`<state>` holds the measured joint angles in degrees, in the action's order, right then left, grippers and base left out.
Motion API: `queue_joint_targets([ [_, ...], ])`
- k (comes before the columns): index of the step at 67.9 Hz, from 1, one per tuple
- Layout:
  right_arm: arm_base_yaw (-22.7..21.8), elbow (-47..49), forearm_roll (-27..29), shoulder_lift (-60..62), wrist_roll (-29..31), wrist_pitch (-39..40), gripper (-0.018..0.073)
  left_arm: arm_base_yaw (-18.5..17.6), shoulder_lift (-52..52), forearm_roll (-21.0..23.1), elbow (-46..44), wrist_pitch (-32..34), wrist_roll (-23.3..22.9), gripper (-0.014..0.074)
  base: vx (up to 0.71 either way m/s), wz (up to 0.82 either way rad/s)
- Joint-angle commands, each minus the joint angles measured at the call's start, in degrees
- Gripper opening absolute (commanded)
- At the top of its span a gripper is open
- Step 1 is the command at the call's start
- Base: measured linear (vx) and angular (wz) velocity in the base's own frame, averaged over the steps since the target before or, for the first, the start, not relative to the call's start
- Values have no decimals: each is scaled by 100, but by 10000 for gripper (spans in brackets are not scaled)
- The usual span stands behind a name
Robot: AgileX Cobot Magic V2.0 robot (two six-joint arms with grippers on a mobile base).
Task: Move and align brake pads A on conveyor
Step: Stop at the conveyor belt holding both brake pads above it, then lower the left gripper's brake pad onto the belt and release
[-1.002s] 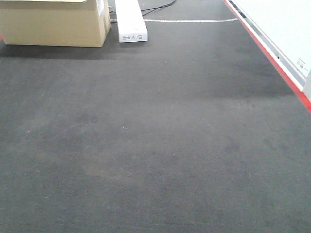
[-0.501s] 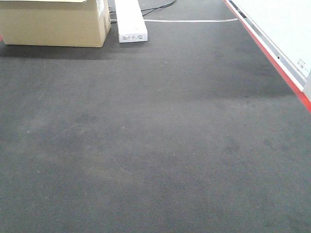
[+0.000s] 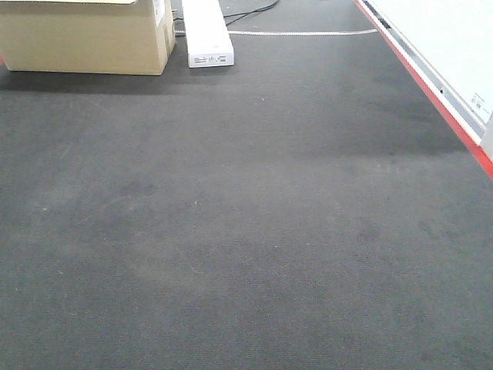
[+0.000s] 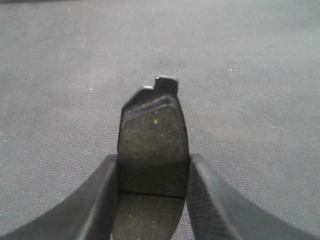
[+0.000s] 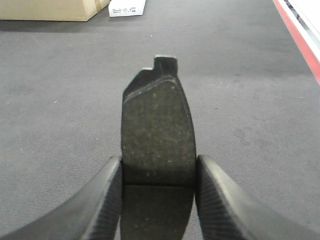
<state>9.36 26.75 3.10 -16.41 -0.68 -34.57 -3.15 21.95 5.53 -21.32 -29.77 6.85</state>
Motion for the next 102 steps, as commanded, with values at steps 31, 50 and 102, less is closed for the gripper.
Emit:
queue_joint_targets([
  [31, -4, 157, -24, -52, 68, 535, -7, -22, 598, 19, -657, 486, -685, -5, 0, 0],
  [50, -4, 157, -24, -52, 68, 535, -7, -22, 2888, 15, -1762, 179, -1247, 4, 0, 0],
  [102, -4, 157, -24, -52, 68, 530, -7, -22, 7441, 65, -3286, -16, -1759, 148, 0, 0],
])
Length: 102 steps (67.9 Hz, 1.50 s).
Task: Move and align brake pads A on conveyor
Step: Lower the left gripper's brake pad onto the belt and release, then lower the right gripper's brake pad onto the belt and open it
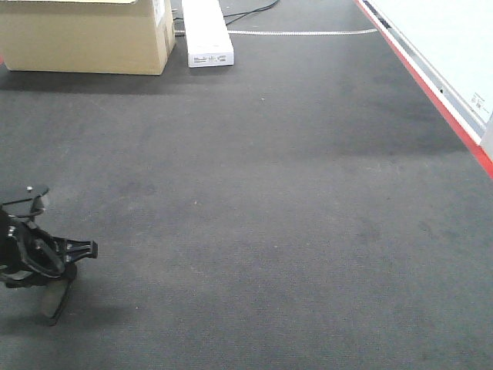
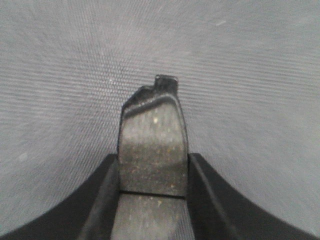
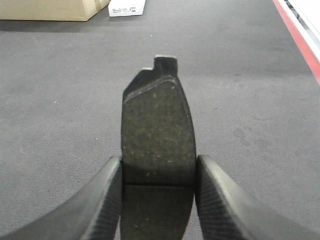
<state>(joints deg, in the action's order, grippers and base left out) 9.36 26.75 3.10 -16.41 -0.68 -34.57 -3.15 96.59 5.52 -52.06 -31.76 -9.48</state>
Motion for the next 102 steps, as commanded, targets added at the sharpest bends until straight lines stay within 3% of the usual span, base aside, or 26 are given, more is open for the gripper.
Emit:
queue_joint_targets([
  [1, -4, 157, -24, -52, 68, 530, -7, -22, 13, 65, -211, 198, -131, 167, 0, 0],
  [17, -4, 157, -24, -52, 68, 530, -7, -22, 74, 39, -211, 282, -122, 429, 0, 0],
  [27, -4, 157, -24, -52, 68, 530, -7, -28, -354, 33, -205, 199, 9, 505, 0, 0],
  [45, -4, 157, -24, -52, 68, 530, -7, -28, -2083, 0, 54, -8, 155, 503, 0, 0],
  [59, -4, 157, -24, -52, 68, 530, -7, -28, -3794, -289, 737, 171, 159, 503, 0, 0],
  [80, -4, 157, -24, -52, 68, 530, -7, -28, -6308, -300, 1898, 356, 184, 503, 0, 0],
  [102, -4, 157, -24, -52, 68, 530, -7, -28, -8404, -284, 2980, 298, 710, 503, 0, 0],
])
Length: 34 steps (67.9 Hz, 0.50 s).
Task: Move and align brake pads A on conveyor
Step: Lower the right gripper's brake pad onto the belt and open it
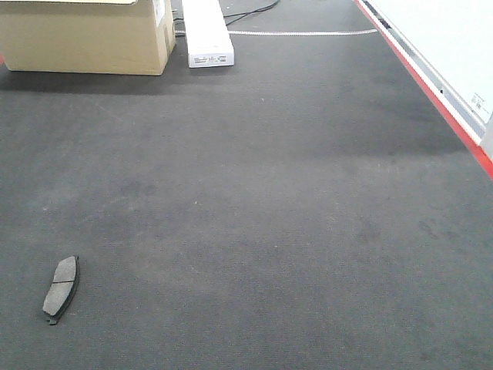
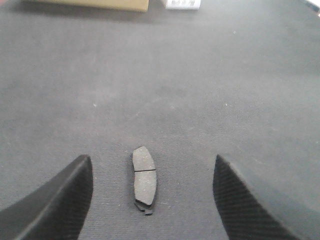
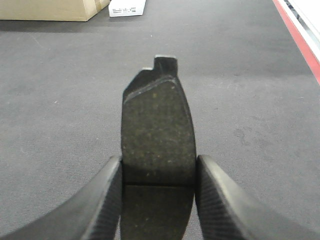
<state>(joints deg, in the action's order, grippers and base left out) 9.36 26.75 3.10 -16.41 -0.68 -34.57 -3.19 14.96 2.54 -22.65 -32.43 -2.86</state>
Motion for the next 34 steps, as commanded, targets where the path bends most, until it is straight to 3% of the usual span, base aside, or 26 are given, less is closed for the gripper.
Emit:
queue_joint_targets([
  [1, -4, 157, -24, -52, 68, 530, -7, -24, -280, 14, 68, 358, 47, 503, 0, 0],
  [34, -4, 157, -24, -52, 68, 530, -7, -24, -472, 19, 136, 271, 47, 503, 0, 0],
])
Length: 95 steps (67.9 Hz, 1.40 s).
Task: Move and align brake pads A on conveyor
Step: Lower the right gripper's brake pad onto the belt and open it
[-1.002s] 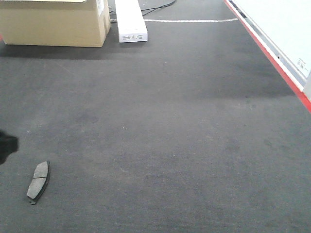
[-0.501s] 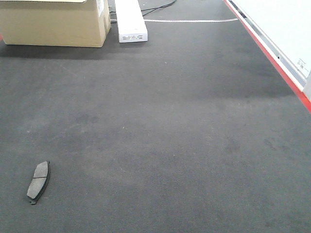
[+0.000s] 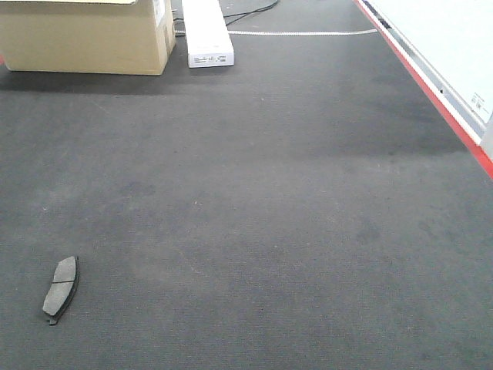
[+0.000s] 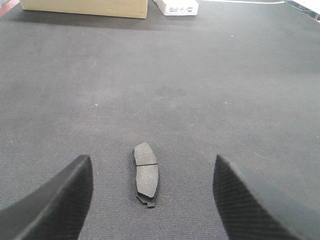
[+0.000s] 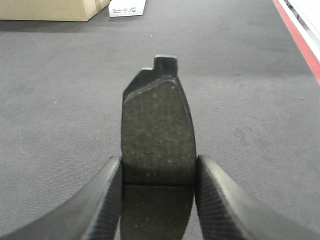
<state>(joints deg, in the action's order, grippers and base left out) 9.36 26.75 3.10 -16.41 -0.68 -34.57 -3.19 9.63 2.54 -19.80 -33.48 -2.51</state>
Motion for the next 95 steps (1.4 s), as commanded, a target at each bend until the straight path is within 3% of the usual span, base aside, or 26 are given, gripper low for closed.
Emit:
queue_joint_targets([
  [1, -4, 157, -24, -52, 68, 530, -7, -24, 60, 19, -149, 376, 13, 503, 0, 0],
  [50, -4, 183, -50, -188, 68, 306, -6, -24, 60, 19, -149, 376, 13, 503, 0, 0],
  [95, -4, 2385, -19, -5790, 221, -41, 9, -24, 60, 19, -149, 376, 13, 503, 0, 0],
])
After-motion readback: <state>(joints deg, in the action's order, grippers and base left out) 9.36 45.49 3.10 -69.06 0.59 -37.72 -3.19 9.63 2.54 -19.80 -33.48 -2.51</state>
